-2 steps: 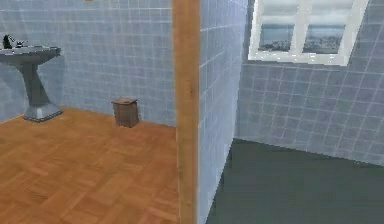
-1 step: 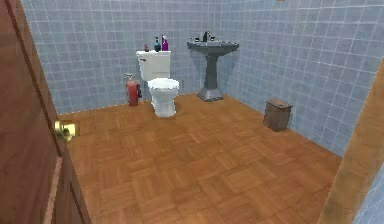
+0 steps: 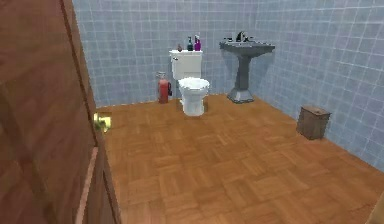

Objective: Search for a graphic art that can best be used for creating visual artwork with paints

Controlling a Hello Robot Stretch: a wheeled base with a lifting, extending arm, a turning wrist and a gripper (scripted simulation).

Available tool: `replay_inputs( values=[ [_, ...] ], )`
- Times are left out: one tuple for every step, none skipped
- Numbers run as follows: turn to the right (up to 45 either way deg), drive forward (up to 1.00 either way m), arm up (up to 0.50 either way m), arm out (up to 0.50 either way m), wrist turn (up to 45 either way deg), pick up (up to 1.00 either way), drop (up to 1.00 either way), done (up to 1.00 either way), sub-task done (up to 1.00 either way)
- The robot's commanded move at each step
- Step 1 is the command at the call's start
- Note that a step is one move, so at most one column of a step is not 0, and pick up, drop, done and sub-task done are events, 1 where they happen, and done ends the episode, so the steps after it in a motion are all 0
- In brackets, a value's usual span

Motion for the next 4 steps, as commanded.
replay_inputs(
  values=[
    [0.0, 0.80, 0.00, 0.00, 0.0, 0.00, 0.00, 0.00, 0.00],
    [-15.0, 0.00, 0.00, 0.00, 0.0, 0.00, 0.00, 0.00, 0.00],
    [0.0, 0.05, 0.00, 0.00, 0.0, 0.00, 0.00, 0.00, 0.00],
    [-6.0, 0.00, 0.00, 0.00, 0.0, 0.00, 0.00, 0.00, 0.00]
  ],
)
